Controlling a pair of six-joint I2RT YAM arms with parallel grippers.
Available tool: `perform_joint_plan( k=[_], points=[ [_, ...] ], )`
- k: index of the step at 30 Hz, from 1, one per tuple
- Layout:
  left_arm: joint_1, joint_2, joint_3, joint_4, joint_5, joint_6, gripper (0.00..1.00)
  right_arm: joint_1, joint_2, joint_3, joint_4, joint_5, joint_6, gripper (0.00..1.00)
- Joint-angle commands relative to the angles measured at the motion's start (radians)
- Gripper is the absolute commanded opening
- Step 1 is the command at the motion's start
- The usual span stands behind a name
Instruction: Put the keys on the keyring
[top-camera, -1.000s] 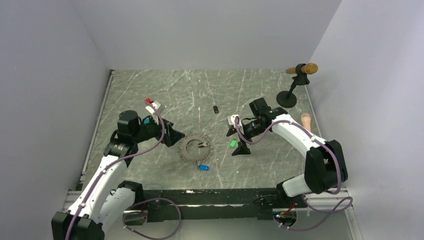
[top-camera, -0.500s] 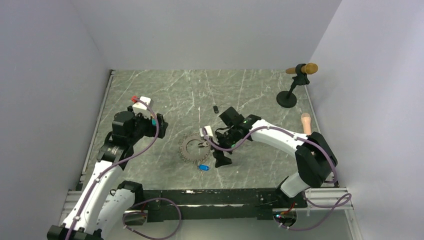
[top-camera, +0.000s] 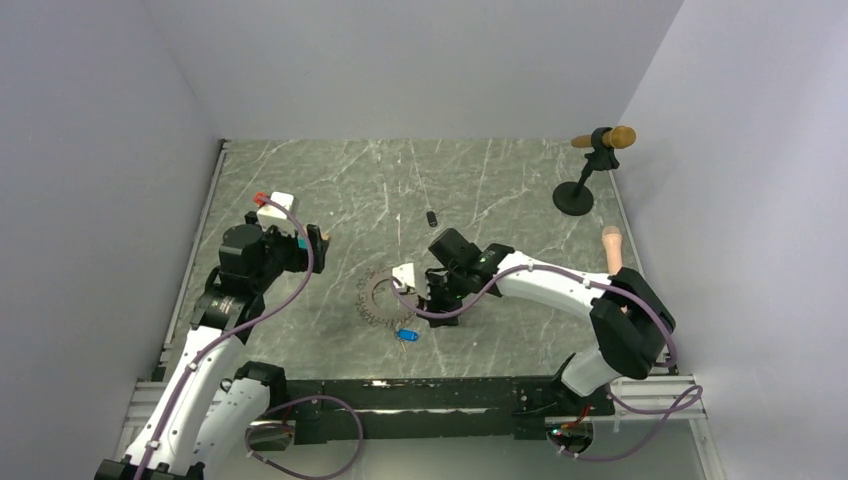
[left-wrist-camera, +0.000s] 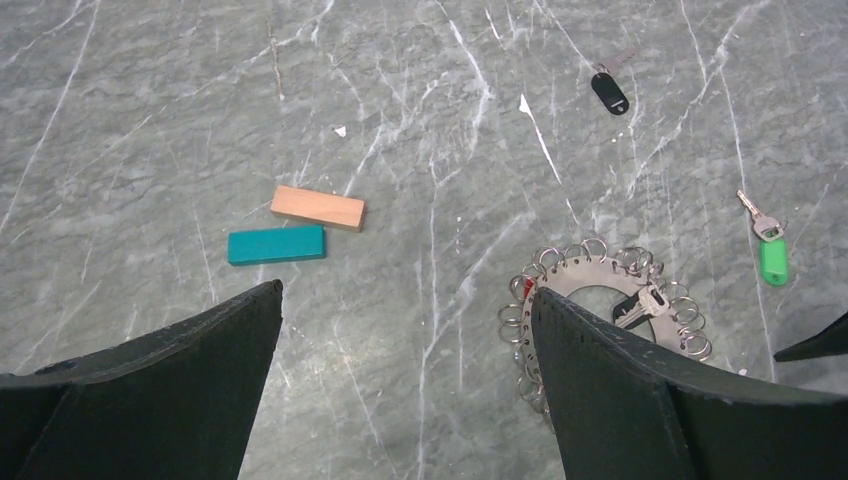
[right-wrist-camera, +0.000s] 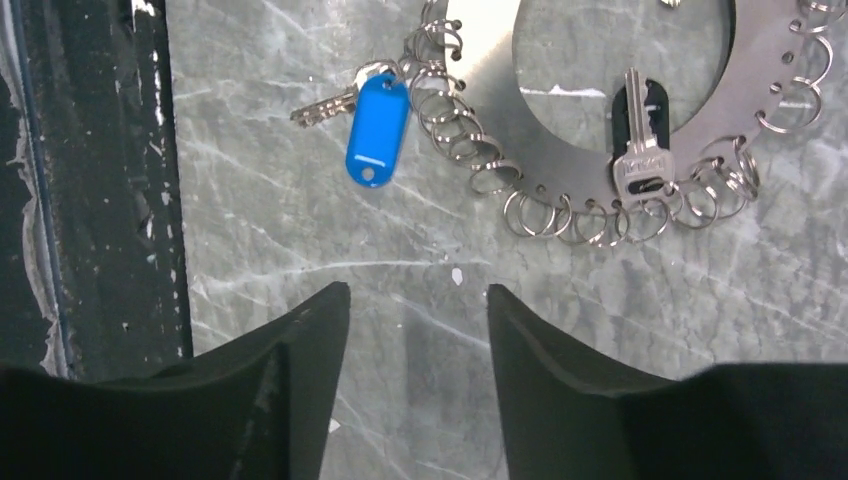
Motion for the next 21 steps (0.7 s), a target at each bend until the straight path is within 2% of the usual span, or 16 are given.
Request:
perform_joint_plan(
  k=[1, 4, 12, 15, 18, 21],
  points=[
    [0.008, -0.016, 0.003, 0.028, 0.002, 0.016, 0.99, 0.073, 0.008, 0.010, 0.081, 0.089, 0.045, 0.54],
    [0.008, -0.023, 0.003, 0.028, -0.001, 0.016, 0.99, 0.103, 0.035, 0.022, 0.111, 0.135, 0.079, 0.51],
    [0.015, -0.041, 0.002, 0.031, 0.006, 0.017, 0.99, 0.104, 0.058, 0.029, 0.149, 0.198, 0.111, 0.51],
    [0.016, -0.046, 0.001, 0.033, 0.007, 0.018, 0.99, 0.042, 0.047, 0.050, 0.098, 0.117, 0.086, 0.51],
    [0.018, -0.050, 0.002, 0.033, 0.010, 0.019, 0.99, -0.077, 0.032, 0.072, 0.036, 0.015, 0.062, 0.51],
    [0.019, -0.051, 0.000, 0.034, 0.016, 0.017, 0.99, -0.193, 0.008, 0.070, 0.019, -0.007, 0.072, 0.51]
  ],
)
